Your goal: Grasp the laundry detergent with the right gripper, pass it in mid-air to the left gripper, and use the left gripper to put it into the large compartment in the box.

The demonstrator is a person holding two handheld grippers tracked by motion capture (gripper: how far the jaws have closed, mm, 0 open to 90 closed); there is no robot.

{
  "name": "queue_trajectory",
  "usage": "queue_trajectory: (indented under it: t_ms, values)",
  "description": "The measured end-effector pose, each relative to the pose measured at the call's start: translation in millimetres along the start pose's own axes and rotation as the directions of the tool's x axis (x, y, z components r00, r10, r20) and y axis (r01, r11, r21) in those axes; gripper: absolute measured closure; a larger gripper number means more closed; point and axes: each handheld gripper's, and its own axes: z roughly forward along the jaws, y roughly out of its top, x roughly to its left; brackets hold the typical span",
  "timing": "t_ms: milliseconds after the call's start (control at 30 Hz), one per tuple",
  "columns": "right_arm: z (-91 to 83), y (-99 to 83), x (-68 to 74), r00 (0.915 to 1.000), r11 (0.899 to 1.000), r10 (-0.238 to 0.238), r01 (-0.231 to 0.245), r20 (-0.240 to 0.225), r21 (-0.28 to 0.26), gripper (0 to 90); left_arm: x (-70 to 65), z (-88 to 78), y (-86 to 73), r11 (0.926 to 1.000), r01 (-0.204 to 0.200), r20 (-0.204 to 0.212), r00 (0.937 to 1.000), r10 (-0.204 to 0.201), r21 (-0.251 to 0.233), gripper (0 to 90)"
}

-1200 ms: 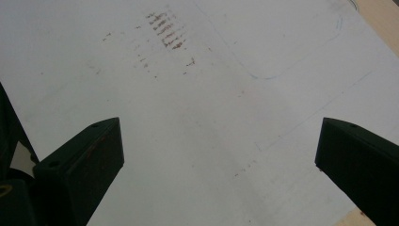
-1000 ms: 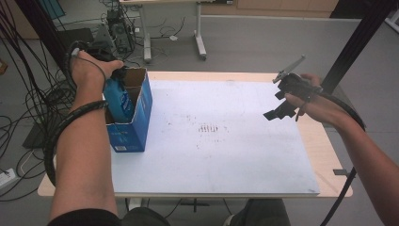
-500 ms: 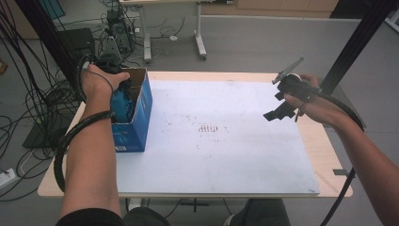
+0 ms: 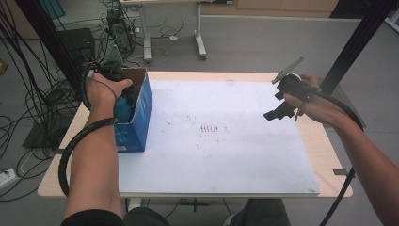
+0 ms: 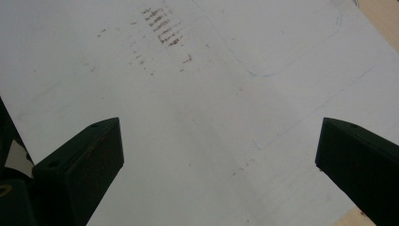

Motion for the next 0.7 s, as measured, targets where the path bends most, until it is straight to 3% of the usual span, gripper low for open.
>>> queue_trajectory:
  t_ms: [433,700]
  values:
    - [-3.3,-3.4,-1.6,0.9999,1.000,0.009,-0.009,0.006,-0.006,1.4,-0.9,13.4,-0.3,0.9998,-0.019,-0.010,0.9998,0.019,-0.004,37.0]
    - [-4.3,-2.1,-1.2,0.9999,1.000,0.010,-0.010,0.008,-0.011,1.4,1.9,22.3,-3.8,1.0000,-0.008,-0.001,1.0000,0.008,0.005,36.9]
